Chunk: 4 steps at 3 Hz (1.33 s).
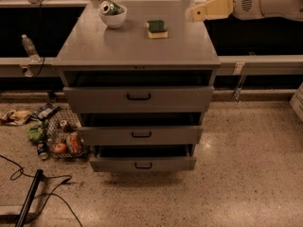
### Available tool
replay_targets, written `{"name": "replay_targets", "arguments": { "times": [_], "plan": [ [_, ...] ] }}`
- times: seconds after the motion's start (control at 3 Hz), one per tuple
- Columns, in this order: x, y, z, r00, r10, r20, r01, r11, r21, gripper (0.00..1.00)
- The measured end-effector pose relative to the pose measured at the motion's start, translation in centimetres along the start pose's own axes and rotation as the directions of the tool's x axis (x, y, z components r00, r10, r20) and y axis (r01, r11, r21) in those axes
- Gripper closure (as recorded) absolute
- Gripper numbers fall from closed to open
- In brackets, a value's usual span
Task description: Pick sponge
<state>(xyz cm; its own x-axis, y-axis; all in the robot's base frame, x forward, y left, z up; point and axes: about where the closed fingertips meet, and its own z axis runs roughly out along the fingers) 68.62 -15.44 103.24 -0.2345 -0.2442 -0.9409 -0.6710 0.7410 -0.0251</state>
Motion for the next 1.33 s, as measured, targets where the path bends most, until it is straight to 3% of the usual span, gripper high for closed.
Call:
{"name": "replay_targets", "arguments": {
  "times": [0.67,1.0,1.33],
  "plan": [
    [0.0,0.3,1.0,1.000,0.019,0.016,-0.020,0.9997,0.016,0.00],
    [1.2,0.5,6.6,0.997,0.069,0.032,-0.071,0.9951,0.069,0.00],
    [2.1,-0.2,12.5,0.996,0.075,0.052,-0.081,0.9877,0.133,0.00]
  ]
}}
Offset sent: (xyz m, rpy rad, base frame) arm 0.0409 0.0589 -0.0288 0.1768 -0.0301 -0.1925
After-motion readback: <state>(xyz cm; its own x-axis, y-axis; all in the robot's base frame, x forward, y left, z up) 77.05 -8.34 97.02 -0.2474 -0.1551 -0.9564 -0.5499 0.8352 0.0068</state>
